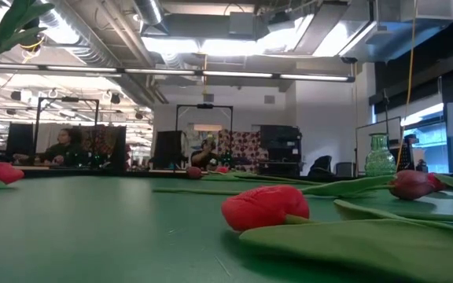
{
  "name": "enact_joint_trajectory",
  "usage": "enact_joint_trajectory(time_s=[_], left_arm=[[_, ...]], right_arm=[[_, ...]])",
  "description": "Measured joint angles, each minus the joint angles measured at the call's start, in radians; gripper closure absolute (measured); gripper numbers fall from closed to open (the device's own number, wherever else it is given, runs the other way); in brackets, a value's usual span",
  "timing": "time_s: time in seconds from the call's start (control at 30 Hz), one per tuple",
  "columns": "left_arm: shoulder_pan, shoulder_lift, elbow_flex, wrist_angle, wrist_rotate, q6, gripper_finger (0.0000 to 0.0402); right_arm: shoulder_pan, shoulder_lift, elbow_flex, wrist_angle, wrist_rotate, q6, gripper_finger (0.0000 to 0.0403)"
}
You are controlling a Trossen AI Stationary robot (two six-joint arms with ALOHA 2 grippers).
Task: Sort flowers into vase by color
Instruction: Put the black tulip into the blue vase
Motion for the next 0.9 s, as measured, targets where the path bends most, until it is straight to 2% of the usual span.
enact_joint_trajectory(time_s=[0.17, 0.27, 0.4, 0.57, 0.9], left_arm=[[0.143, -0.107, 0.0, -0.119, 0.152, -0.023, 0.0393], [0.163, -0.194, 0.0, -0.199, 0.175, -0.039, 0.0393], [0.102, -0.336, 0.0, -0.259, 0.192, -0.03, 0.0393], [0.017, -0.488, 0.0, -0.412, 0.166, -0.061, 0.0393], [-0.046, -0.664, 0.001, -0.649, 0.102, -0.101, 0.0392]], right_arm=[[0.021, 0.0, 0.0, -0.021, 0.093, 0.001, 0.0158], [0.043, 0.0, 0.0, -0.022, 0.16, 0.002, 0.0158], [0.068, 0.0, 0.0, -0.022, 0.263, 0.0, 0.0158], [0.081, 0.0, 0.0, -0.021, 0.333, 0.019, 0.0158], [0.091, 0.0, 0.0, -0.02, 0.446, 0.109, 0.0158]])
